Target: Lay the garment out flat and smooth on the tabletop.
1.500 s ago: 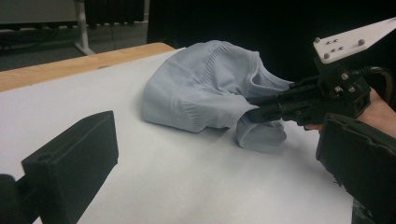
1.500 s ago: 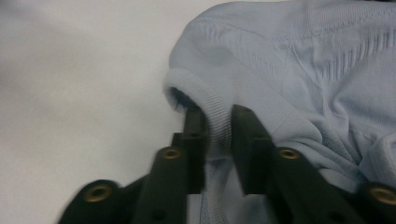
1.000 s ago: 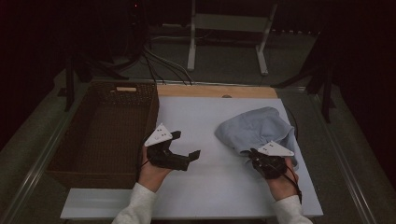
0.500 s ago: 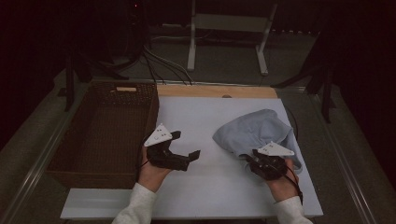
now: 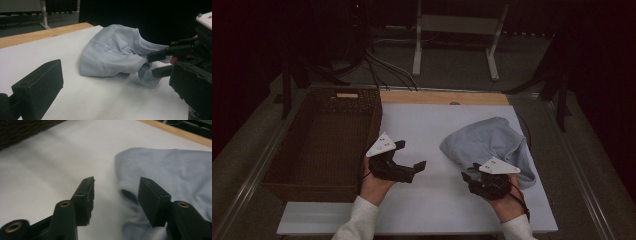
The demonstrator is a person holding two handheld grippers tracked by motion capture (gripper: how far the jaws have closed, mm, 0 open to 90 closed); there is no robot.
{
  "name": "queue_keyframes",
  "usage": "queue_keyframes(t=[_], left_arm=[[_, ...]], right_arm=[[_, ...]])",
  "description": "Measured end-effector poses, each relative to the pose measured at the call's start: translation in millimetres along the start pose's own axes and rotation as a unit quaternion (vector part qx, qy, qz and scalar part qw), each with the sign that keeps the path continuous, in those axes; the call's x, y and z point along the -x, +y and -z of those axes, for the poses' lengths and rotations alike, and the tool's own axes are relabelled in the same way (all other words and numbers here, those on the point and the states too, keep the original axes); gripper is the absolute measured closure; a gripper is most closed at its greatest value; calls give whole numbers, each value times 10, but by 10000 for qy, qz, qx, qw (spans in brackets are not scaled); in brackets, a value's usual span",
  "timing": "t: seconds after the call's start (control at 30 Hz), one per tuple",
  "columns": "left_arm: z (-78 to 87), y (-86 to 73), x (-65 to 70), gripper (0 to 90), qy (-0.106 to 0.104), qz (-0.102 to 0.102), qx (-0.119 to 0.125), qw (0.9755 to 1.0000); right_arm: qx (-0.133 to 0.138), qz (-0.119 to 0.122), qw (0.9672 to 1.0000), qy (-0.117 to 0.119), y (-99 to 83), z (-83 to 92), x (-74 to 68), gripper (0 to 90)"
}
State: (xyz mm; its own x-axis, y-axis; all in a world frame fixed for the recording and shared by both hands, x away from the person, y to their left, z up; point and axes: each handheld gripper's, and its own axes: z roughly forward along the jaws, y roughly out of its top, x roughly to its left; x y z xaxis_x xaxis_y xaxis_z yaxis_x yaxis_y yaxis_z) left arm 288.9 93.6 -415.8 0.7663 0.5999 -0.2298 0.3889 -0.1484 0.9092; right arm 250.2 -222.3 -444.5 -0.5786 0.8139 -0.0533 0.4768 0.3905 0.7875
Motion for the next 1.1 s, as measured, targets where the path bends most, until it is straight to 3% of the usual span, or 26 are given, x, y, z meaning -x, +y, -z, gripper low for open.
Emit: queue_keyframes(t=[0.23,0.3,0.33,0.4,0.6,0.63,0.67,0.8,0.97,1.1], left_arm=[[15,5,-7,2,3,10,17,10000],[20,7,-7,2,9,13,31,10000],[20,8,-6,1,8,10,34,10000],[17,8,-4,1,6,2,26,10000],[-4,3,5,1,-3,-14,1,10000],[-3,4,5,1,-1,-7,8,10000],[1,5,5,2,3,-12,12,10000],[6,6,0,2,5,1,18,10000],[-2,3,2,2,10,-8,9,10000],[-10,0,3,2,2,-7,-7,10000]], right_arm=[[-234,58,9994,234,-54,-107,-88,516],[-327,31,9993,196,-75,-145,-80,528],[-396,29,9992,32,-104,-181,-47,538],[-421,19,9991,-74,-118,-196,-28,554],[-256,-126,9987,-432,-113,-307,26,609],[-256,-126,9987,-432,-113,-307,26,609],[-246,-136,9987,-427,-100,-336,35,680],[-253,-91,9988,-417,-86,-362,27,708],[-210,-76,9986,-486,-37,-395,46,821],[-174,-123,9987,-468,-30,-390,55,861]])
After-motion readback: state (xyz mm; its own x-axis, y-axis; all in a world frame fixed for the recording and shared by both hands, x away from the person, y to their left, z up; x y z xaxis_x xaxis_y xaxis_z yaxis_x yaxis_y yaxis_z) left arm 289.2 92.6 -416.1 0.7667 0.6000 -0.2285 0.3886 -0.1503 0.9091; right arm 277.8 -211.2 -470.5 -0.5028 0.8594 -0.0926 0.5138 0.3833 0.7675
